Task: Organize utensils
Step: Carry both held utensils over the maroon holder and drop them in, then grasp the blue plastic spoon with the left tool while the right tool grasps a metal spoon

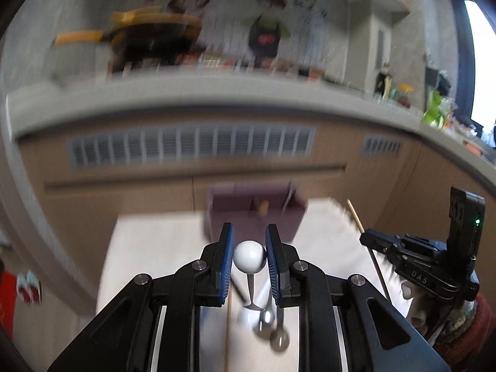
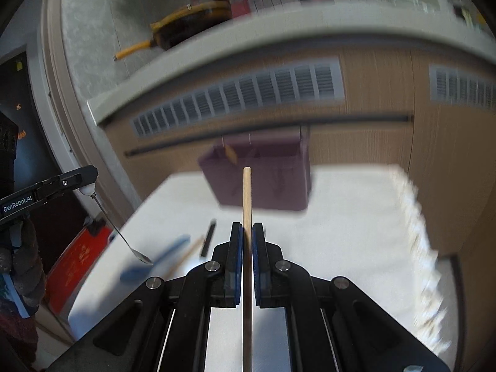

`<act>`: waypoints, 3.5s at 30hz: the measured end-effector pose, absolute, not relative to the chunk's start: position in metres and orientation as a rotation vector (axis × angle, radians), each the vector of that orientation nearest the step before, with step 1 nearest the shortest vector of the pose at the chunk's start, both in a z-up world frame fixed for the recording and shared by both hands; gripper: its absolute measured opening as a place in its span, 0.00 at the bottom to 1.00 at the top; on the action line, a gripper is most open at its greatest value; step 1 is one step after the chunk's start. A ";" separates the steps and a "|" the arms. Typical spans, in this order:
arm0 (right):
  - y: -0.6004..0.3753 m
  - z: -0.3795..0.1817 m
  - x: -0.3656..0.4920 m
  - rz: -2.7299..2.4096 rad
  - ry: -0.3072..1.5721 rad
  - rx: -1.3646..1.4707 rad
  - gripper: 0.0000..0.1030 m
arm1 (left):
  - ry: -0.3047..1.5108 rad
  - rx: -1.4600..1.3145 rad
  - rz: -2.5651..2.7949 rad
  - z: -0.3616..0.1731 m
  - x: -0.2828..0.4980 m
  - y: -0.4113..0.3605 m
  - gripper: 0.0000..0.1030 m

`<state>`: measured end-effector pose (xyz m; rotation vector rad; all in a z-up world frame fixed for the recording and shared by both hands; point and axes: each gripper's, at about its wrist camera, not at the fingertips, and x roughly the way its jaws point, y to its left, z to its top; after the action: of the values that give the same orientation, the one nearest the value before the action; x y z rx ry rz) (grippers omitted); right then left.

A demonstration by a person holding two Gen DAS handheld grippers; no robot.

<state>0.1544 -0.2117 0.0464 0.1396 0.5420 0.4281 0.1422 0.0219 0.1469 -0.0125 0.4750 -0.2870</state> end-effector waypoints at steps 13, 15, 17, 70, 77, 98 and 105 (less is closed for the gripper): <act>-0.204 0.172 0.244 0.439 0.062 0.135 0.05 | 0.375 -0.081 -0.333 0.195 0.273 0.028 0.21; -0.202 0.164 0.260 0.435 0.049 0.138 0.05 | 0.393 -0.082 -0.333 0.184 0.293 0.028 0.21; -0.196 0.149 0.280 0.410 0.051 0.119 0.05 | 0.412 -0.089 -0.335 0.172 0.309 0.026 0.21; -0.105 -0.050 0.204 0.550 0.922 -0.032 0.13 | 0.872 -0.159 -0.092 -0.041 0.151 0.117 0.44; -0.073 -0.068 0.248 0.491 0.999 0.016 0.15 | 0.911 -0.169 -0.105 -0.054 0.139 0.130 0.44; -0.114 -0.061 0.241 0.364 0.971 -0.105 0.10 | 0.946 -0.106 -0.169 -0.056 0.153 0.107 0.44; -0.155 -0.047 0.214 0.338 0.925 -0.024 0.10 | 0.985 -0.035 -0.219 -0.053 0.198 0.085 0.44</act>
<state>0.2137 -0.1550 -0.0471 -0.0236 0.9250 0.3381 0.1976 0.0853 -0.0530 -0.0348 0.9846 -0.2186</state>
